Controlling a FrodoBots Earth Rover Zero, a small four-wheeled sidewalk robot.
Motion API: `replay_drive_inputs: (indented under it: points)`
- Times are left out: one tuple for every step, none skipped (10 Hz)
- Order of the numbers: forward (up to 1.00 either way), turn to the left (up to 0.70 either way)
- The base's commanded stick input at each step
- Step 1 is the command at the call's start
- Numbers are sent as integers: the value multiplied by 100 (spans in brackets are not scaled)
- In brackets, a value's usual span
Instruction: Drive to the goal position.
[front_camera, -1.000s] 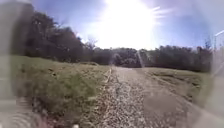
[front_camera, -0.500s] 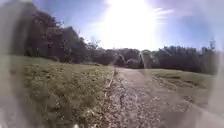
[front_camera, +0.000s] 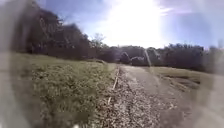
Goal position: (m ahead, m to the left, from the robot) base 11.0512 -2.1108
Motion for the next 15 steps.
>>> replay_drive_inputs:
  points:
    - [70,0]
    - [70,0]
    - [70,0]
    - [70,0]
    - [70,0]
    - [70,0]
    - [70,0]
    - [70,0]
    - [70,-19]
    - [70,-33]
    - [70,-31]
    - [70,0]
    - [70,0]
    - [70,0]
    - [70,0]
